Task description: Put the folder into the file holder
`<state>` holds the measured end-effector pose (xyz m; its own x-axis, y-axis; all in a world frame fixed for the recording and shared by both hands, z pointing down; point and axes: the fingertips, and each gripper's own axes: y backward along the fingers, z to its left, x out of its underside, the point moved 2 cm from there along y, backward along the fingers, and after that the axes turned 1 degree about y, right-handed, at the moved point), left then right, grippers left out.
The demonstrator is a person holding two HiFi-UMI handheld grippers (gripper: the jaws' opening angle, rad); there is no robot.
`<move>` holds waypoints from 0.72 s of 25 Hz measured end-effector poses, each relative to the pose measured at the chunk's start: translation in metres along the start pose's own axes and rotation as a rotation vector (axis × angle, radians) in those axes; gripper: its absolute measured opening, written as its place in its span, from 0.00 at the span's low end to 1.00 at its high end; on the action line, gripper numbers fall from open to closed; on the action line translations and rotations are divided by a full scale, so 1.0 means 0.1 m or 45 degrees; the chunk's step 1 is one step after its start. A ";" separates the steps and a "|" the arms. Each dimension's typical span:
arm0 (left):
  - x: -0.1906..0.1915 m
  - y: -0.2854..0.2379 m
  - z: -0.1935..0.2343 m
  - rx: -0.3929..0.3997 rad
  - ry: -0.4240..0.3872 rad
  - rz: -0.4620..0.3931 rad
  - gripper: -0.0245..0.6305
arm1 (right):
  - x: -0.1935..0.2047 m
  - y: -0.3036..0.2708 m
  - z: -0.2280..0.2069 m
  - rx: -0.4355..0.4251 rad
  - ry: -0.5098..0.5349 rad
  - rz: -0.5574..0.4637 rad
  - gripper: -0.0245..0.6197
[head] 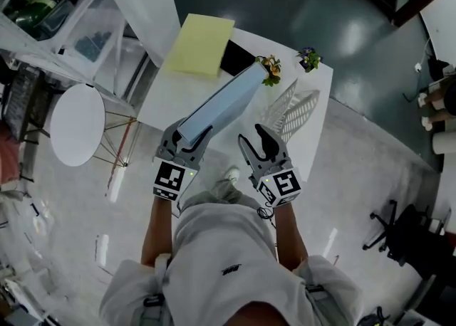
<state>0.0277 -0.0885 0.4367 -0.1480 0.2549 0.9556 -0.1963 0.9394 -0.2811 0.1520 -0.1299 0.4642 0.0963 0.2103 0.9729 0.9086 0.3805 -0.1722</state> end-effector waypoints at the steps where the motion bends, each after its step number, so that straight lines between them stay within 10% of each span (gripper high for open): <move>1: -0.01 0.05 -0.04 -0.019 0.005 -0.005 0.30 | -0.01 0.05 0.04 -0.006 0.006 -0.004 0.36; 18: -0.39 1.22 -1.17 -0.268 0.130 -0.179 0.29 | -0.02 1.62 0.63 0.021 0.156 -0.027 0.34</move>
<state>0.1232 0.0430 0.3760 -0.0332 0.1307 0.9909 -0.0004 0.9914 -0.1307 0.2737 -0.0121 0.4242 0.1272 0.0912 0.9877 0.9042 0.3986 -0.1533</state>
